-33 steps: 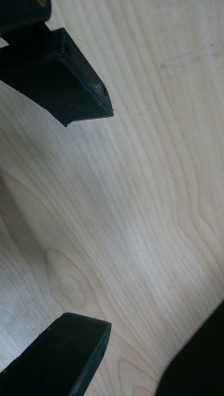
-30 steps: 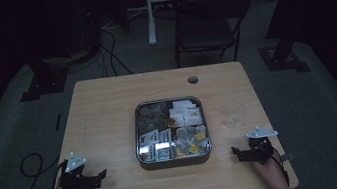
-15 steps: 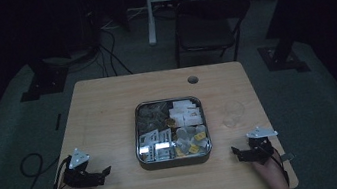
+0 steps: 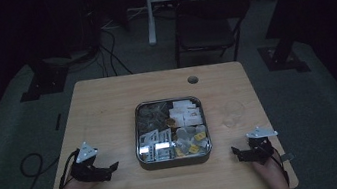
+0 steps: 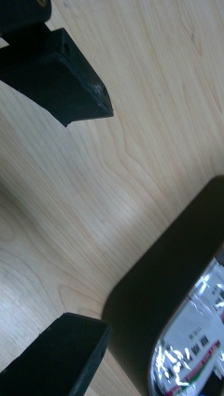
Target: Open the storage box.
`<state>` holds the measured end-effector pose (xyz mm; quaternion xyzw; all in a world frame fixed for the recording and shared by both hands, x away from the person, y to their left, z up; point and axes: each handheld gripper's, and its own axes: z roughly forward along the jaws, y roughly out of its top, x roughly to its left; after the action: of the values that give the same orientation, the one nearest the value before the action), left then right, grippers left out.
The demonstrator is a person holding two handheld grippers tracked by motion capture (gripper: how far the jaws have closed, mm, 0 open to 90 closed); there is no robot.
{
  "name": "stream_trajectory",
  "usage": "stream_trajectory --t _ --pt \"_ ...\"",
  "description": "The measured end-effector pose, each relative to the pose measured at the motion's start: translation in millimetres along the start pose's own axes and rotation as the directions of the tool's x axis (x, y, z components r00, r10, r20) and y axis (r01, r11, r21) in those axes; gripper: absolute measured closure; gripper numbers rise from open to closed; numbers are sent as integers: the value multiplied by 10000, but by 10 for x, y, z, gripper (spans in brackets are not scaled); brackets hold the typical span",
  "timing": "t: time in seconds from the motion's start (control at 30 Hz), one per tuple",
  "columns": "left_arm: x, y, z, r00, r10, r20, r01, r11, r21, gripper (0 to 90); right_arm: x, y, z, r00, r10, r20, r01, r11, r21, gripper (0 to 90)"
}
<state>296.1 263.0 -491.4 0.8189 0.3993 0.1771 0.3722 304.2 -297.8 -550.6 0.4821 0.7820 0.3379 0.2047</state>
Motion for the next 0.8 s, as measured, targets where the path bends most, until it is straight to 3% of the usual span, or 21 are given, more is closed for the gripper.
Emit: stream_trajectory --t 0.53,0.8 --pt "-157 219 120 9970 648 425 -647 9979 -39 20 0 0 0 10000 -3 3 3 10000 5 126" --pt "-250 363 187 9926 1045 618 -1041 9945 -97 20 0 0 0 10000 0 5 0 10000 5 126"
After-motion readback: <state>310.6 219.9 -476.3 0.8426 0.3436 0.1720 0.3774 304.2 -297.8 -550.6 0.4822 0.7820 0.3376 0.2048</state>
